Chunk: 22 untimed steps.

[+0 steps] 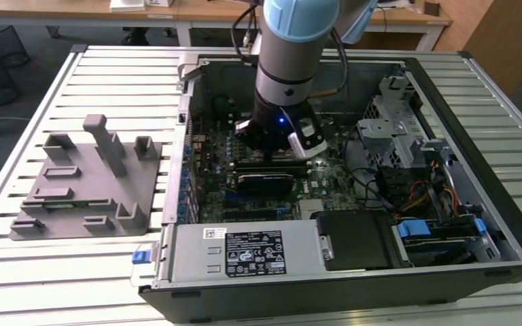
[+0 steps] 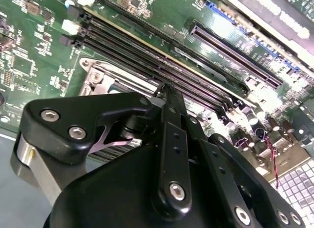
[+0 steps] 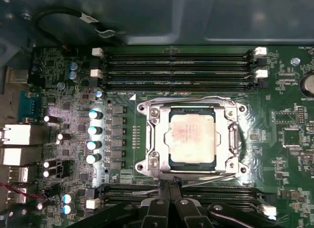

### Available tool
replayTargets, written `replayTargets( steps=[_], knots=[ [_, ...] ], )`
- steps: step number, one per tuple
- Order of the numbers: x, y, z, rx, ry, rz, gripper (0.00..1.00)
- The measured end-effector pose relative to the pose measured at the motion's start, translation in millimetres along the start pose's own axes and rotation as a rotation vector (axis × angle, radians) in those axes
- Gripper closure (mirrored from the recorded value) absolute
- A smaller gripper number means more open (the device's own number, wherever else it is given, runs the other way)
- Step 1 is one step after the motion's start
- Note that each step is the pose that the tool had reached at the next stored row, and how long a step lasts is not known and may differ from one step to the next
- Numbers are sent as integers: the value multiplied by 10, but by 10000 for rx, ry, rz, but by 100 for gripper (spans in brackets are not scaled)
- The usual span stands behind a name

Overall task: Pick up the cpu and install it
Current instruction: 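Install the second cpu locking lever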

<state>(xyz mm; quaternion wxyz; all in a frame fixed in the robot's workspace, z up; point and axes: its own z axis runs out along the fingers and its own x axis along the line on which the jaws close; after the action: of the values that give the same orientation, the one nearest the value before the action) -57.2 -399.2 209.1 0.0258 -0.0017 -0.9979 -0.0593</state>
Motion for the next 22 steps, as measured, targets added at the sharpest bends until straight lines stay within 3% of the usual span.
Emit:
replayTargets(
  steps=[5,8,14,18,22],
  knots=[
    [52,-18,19,-102,0,-5,89],
    [68,-48,23,-259,1,-14,89],
    [85,-118,27,-653,4,-34,89],
    [93,-179,27,-772,5,-40,89],
    [123,-202,41,-979,6,-50,89]
  ],
)
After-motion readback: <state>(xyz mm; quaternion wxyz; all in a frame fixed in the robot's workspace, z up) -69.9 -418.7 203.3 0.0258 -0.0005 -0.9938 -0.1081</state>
